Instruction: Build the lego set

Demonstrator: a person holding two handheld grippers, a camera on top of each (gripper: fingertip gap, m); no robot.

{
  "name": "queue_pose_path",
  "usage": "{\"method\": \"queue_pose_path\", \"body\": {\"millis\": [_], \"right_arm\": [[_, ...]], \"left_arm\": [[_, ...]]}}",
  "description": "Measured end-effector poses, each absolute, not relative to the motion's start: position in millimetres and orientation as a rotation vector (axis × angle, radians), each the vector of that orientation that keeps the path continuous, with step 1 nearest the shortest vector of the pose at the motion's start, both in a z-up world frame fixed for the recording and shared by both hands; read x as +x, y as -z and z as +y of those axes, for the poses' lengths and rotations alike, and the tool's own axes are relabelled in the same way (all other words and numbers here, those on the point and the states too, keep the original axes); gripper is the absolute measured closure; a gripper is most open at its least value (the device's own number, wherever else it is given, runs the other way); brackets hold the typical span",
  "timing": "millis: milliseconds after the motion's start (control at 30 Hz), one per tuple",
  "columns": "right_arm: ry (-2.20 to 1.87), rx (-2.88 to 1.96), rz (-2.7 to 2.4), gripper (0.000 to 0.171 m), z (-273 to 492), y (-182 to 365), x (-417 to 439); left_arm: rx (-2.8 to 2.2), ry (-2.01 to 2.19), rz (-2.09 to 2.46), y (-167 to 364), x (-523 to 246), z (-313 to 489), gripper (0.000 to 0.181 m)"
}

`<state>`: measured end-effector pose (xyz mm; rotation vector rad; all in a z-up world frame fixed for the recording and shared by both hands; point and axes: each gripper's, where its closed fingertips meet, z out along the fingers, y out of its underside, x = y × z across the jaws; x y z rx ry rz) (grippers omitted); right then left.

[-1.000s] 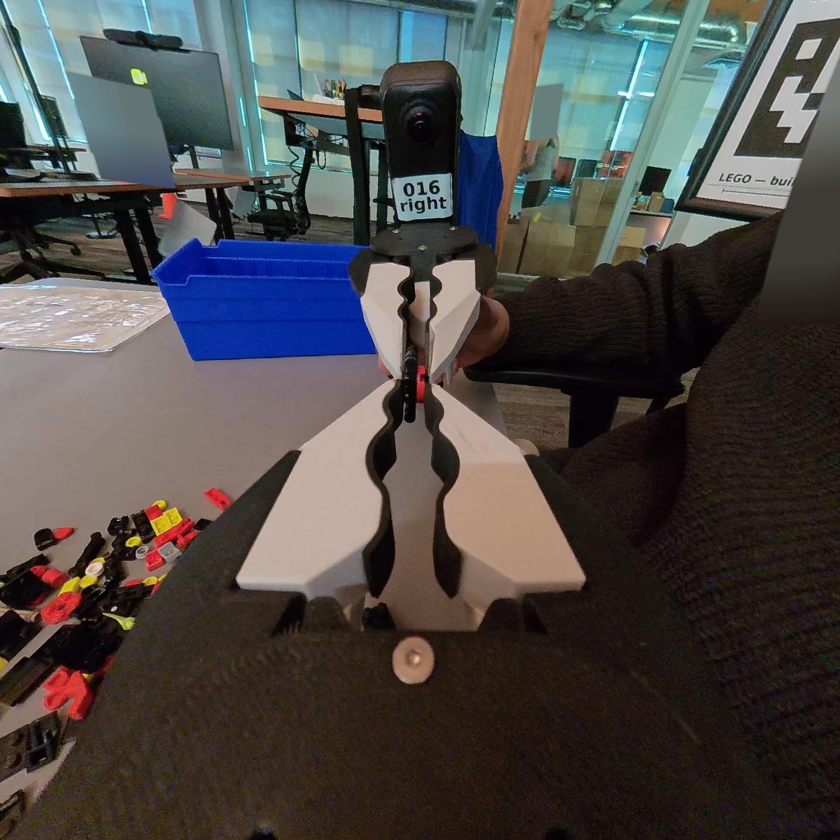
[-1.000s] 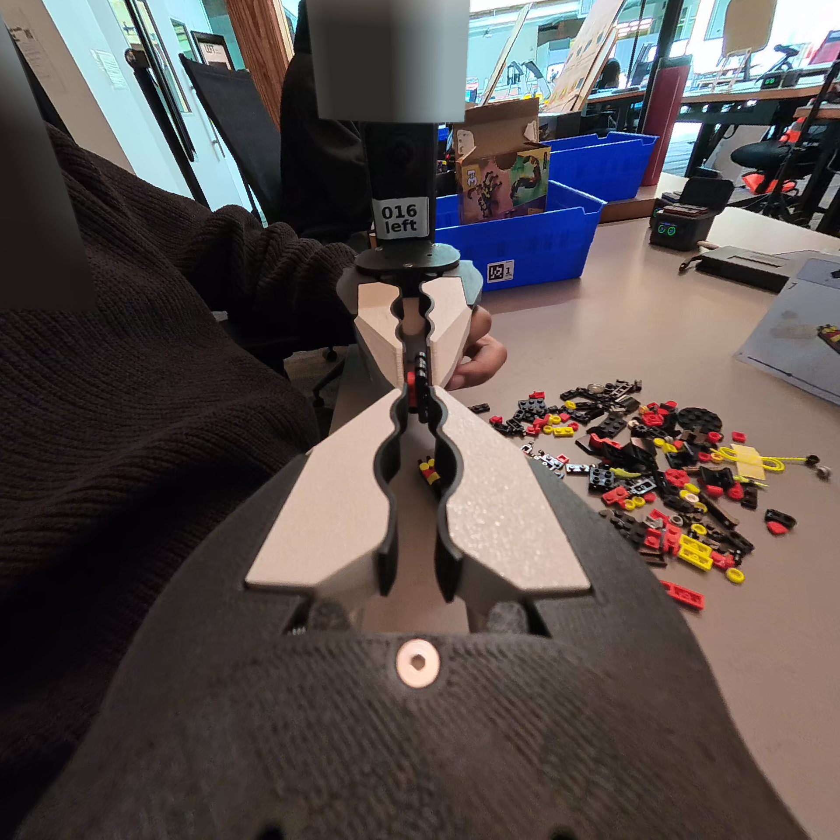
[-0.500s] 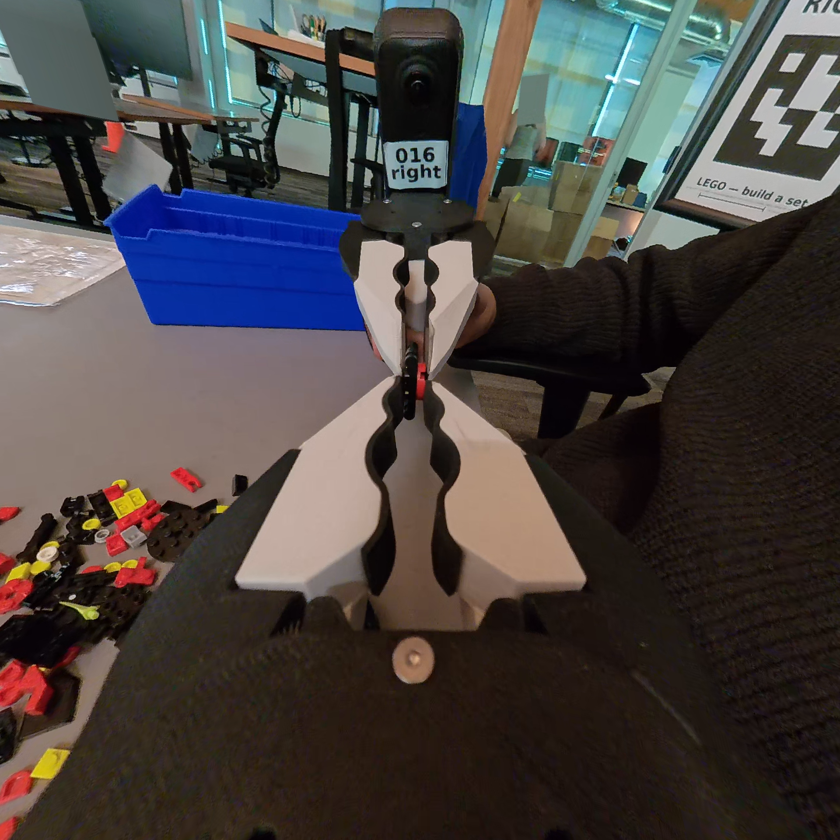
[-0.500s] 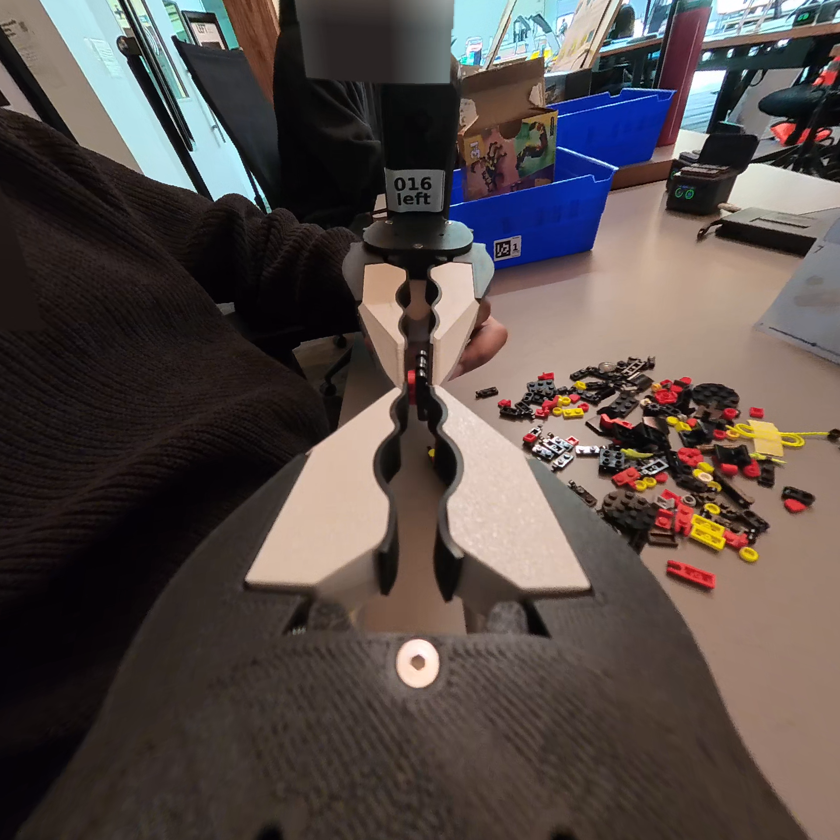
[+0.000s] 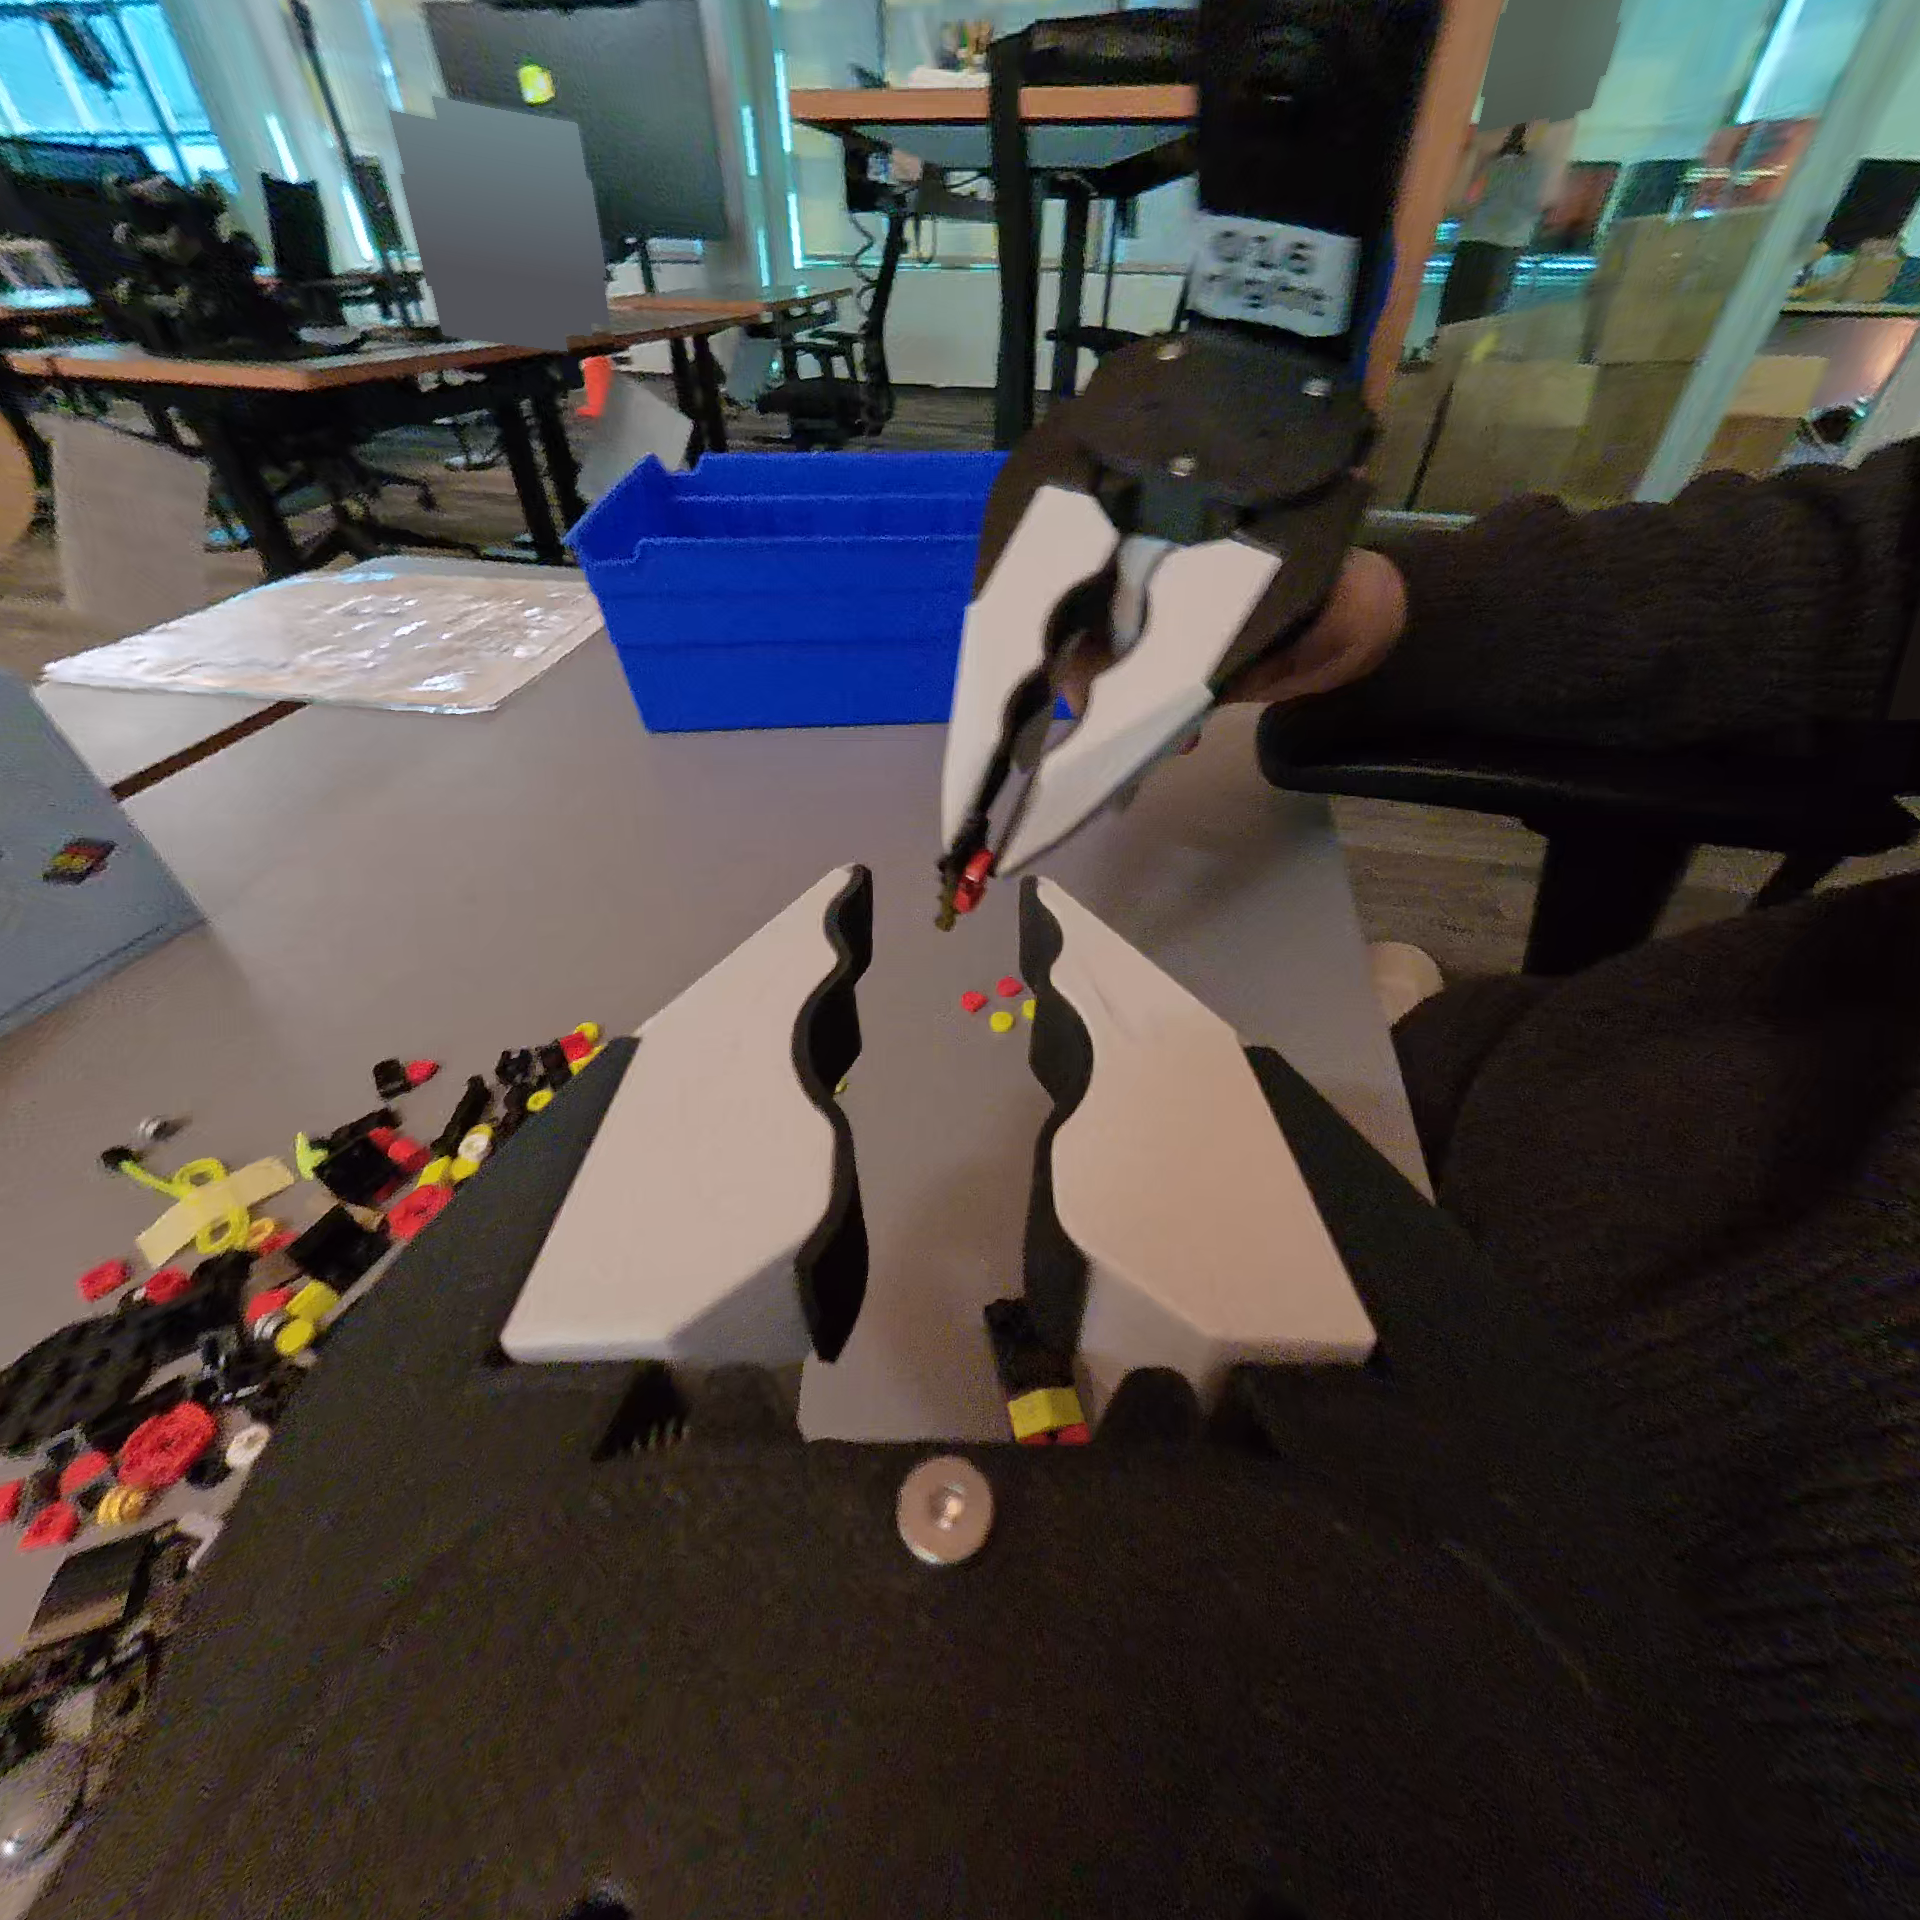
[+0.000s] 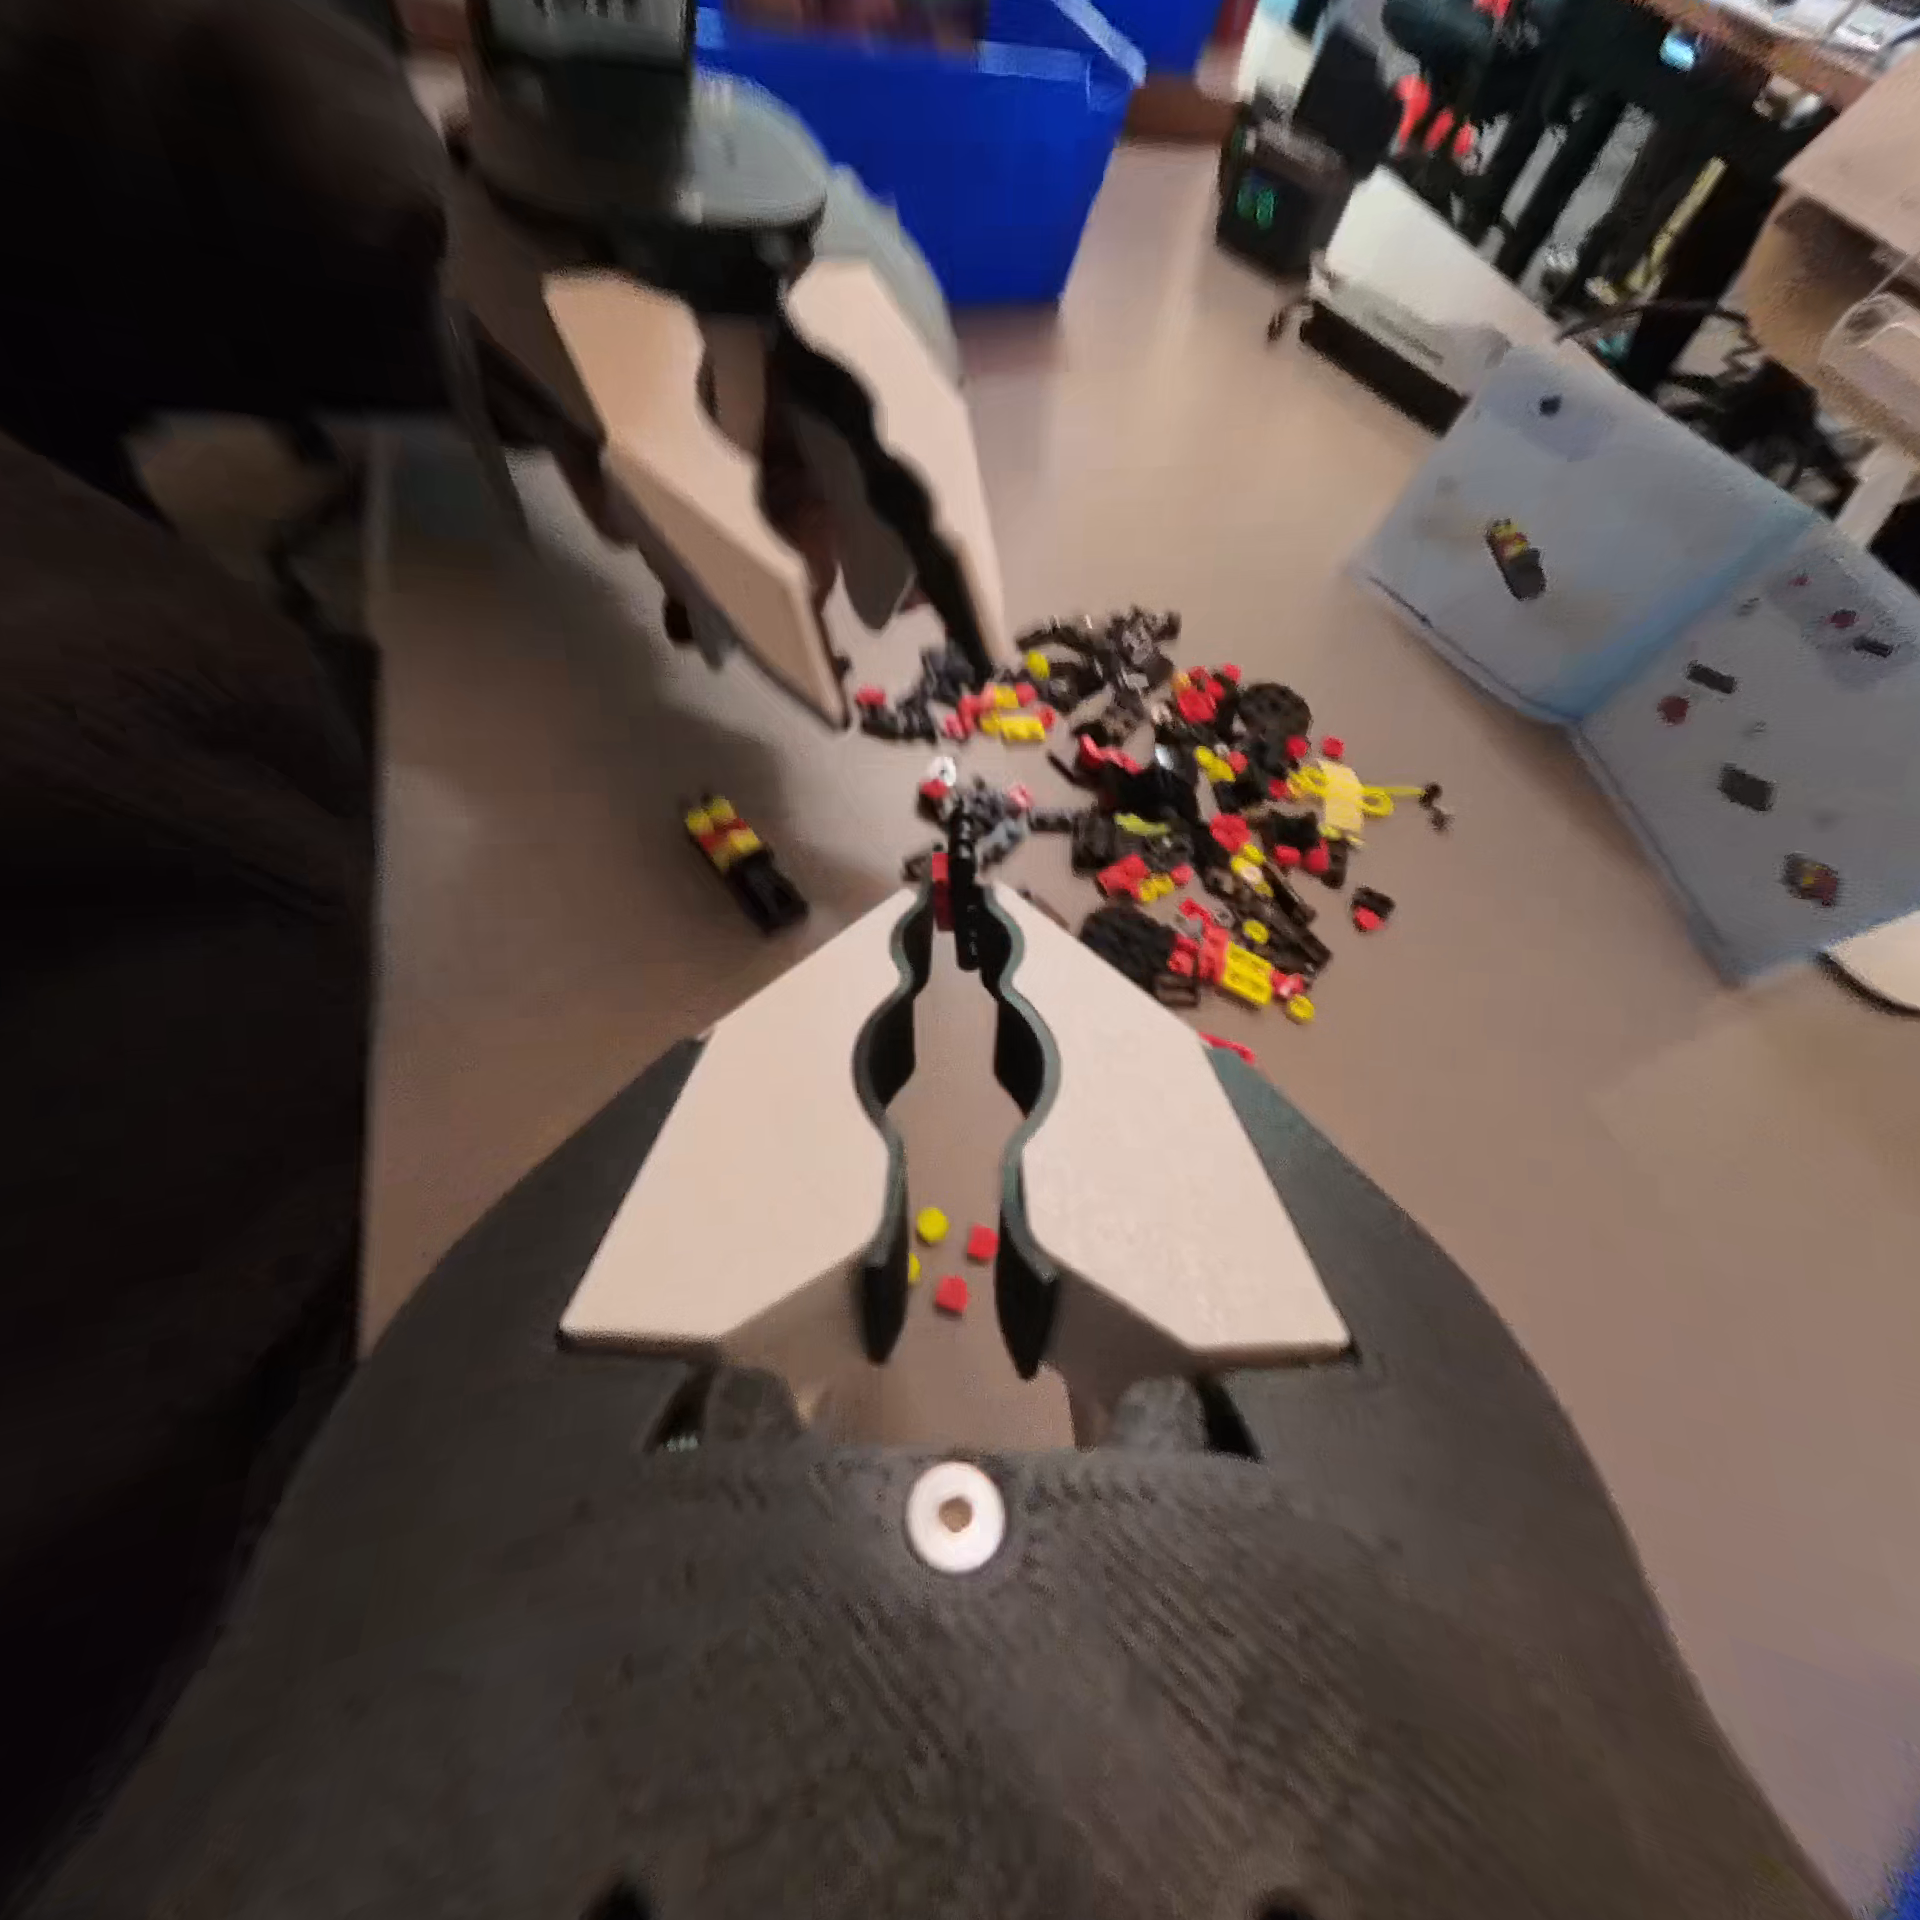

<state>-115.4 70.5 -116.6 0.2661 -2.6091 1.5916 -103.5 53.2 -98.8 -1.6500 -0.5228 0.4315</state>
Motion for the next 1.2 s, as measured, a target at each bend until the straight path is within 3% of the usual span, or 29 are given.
{"method": "queue_pose_path", "body": {"millis": [367,900,1200], "right_arm": [[-0.84,0.646,-2.433,0.165,76.0,193.1,-99.7],[-0.846,0.662,-2.622,0.154,80.6,207.3,-81.5],[-1.111,0.561,-2.731,0.151,79.1,182.8,-76.2]], "left_arm": [[-1.665,-0.379,-0.645,115.5,-118.1,40.5,0.155],[-1.672,-0.385,-0.661,116.8,-120.1,38.4,0.16],[-1.685,-0.392,-0.653,118.6,-119.8,39.1,0.16]]}}
